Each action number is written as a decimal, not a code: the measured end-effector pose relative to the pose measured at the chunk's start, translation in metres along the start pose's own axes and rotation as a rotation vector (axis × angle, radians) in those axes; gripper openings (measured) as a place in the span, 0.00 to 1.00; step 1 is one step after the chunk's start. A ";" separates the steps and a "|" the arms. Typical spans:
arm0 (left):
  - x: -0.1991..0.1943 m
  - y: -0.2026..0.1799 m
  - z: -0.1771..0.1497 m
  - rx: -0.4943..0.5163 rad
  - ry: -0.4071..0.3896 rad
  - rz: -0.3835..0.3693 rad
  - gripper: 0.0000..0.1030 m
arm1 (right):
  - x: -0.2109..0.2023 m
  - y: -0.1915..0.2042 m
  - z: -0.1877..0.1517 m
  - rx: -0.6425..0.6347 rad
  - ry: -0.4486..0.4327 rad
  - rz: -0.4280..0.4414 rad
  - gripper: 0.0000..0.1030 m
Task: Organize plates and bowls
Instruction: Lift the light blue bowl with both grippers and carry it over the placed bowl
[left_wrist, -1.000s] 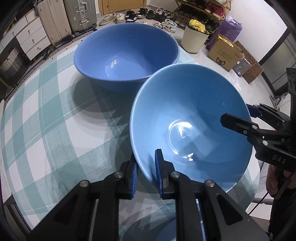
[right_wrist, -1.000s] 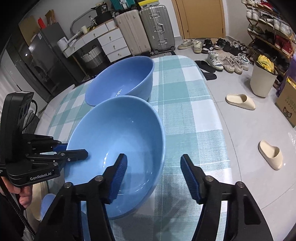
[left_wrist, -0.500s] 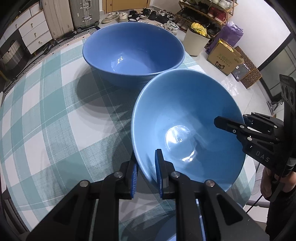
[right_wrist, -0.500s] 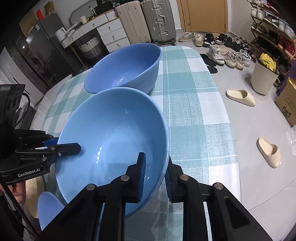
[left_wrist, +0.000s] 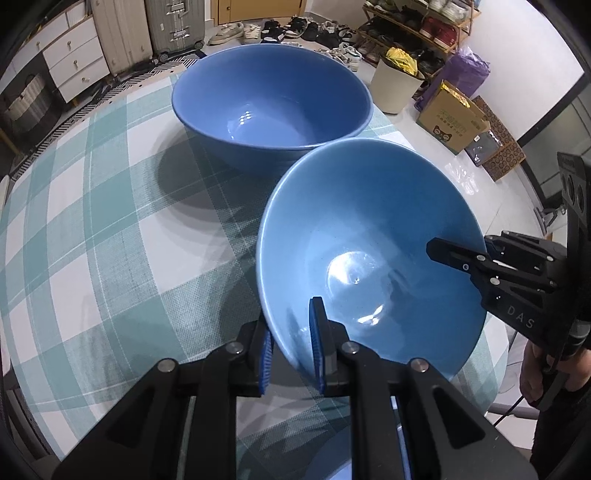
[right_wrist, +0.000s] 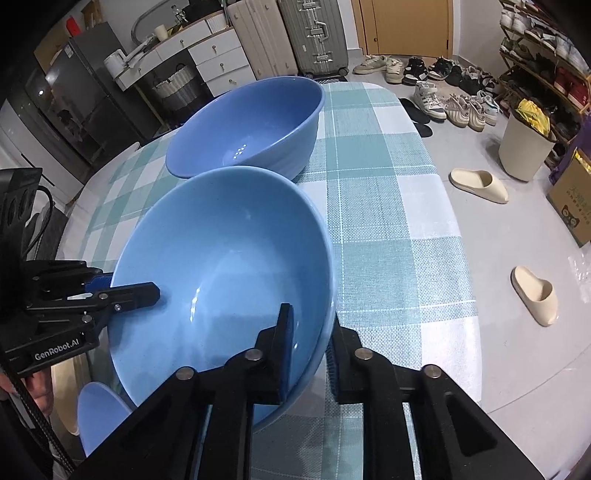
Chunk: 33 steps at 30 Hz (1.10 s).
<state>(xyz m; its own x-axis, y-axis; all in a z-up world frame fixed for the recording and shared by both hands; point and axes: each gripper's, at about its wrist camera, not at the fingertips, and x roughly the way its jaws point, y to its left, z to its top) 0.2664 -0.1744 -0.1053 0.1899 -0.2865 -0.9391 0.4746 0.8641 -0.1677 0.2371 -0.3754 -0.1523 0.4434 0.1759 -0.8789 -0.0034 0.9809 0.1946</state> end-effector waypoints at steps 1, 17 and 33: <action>-0.002 0.000 0.000 -0.002 -0.004 -0.002 0.15 | -0.001 0.001 0.000 -0.001 -0.004 -0.001 0.14; -0.024 0.002 -0.001 -0.029 -0.045 0.004 0.15 | -0.021 0.006 0.002 0.027 -0.041 0.007 0.11; -0.086 0.007 -0.024 -0.048 -0.132 0.033 0.15 | -0.076 0.046 0.005 -0.043 -0.103 0.021 0.11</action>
<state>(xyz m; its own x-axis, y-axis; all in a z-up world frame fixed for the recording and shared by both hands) 0.2324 -0.1332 -0.0328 0.3176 -0.3072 -0.8971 0.4249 0.8919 -0.1549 0.2083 -0.3438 -0.0746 0.5322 0.1891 -0.8252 -0.0507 0.9801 0.1919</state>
